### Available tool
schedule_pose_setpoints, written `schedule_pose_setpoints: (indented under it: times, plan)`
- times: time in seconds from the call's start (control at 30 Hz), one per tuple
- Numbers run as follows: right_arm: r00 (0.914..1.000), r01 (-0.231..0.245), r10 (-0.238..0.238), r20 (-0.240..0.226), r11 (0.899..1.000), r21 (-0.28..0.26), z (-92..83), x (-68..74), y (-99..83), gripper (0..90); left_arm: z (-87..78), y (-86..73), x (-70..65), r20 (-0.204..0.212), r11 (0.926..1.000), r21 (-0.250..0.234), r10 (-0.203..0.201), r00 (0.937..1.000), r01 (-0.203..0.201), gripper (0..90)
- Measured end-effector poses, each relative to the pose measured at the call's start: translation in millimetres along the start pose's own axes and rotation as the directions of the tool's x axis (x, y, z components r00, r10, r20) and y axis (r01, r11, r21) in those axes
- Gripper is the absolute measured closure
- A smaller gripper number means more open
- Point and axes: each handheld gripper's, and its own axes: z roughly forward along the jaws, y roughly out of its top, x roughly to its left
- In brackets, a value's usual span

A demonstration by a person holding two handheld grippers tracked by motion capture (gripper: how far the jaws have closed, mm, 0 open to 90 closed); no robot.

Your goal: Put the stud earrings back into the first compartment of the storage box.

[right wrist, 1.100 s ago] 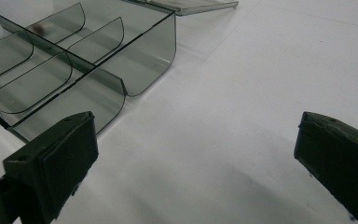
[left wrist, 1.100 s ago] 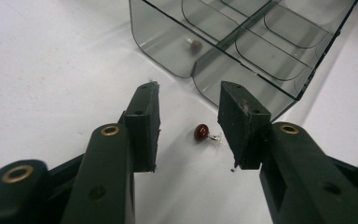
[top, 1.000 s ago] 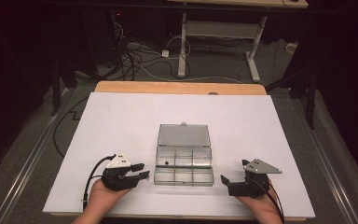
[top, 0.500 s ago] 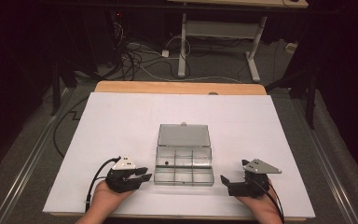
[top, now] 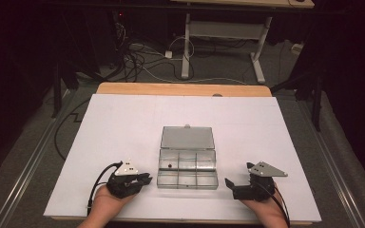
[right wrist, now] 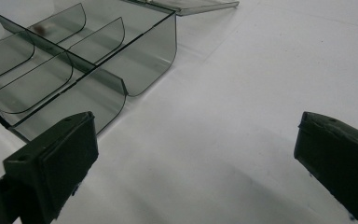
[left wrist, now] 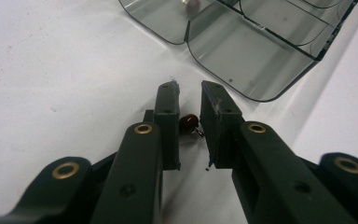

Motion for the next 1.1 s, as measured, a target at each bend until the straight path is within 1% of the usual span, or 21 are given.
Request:
schedule_pose_setpoints:
  times: [0.03, 0.13, 0.43, 0.57, 0.67, 0.87, 1.03, 1.1]
  plan:
    - [1.0, 0.0, 0.0, 0.0, 1.0, 0.0, 0.0, 0.0, 0.0, 0.2, 0.0, -0.2, -0.1, 0.0, 1.0, -0.001, -0.001, 1.0, 0.001, 77.1]
    - [1.0, 0.004, -0.004, 0.0, 1.0, 0.0, 0.1, 0.0, 0.1, 0.2, 0.0, -0.3, -0.1, 0.0, 1.0, 0.0, 0.0, 1.0, 0.0, 77.6]
    - [1.0, 0.005, -0.005, 0.0, 1.0, 0.001, 0.2, 0.0, 0.1, 0.3, 0.0, -0.3, 0.6, 0.004, 1.0, -0.001, -0.003, 1.0, 0.003, 77.8]
    - [1.0, -0.002, 0.002, -0.001, 1.0, -0.001, -0.5, 0.5, -0.2, 0.3, 0.0, -0.3, 0.8, 0.005, 1.0, 0.0, -0.004, 1.0, 0.004, 77.9]
    - [1.0, 0.005, -0.005, -0.002, 1.0, 0.002, 0.3, 0.0, 0.1, 0.2, -0.1, -0.3, 1.2, 0.007, 1.0, 0.0, -0.005, 1.0, 0.005, 77.9]
    - [1.0, -0.001, 0.001, 0.006, 1.0, 0.0, 0.1, 0.3, 0.0, 0.3, -0.2, -0.6, 2.8, 0.019, 0.9998, -0.005, -0.018, 0.9997, 0.018, 77.9]
    - [0.9999, -0.01, 0.01, 0.011, 1.0, 0.019, 2.0, -0.1, 0.9, 0.3, -0.5, -0.7, 1.7, 0.024, 1.0, -0.005, -0.002, 0.9997, 0.002, 78.4]
    - [0.9999, -0.009, 0.009, 0.015, 1.0, 0.021, 2.4, -0.4, 1.1, 0.3, -0.7, -0.6, 2.3, 0.03, 1.0, -0.005, -0.003, 0.9996, 0.003, 78.4]
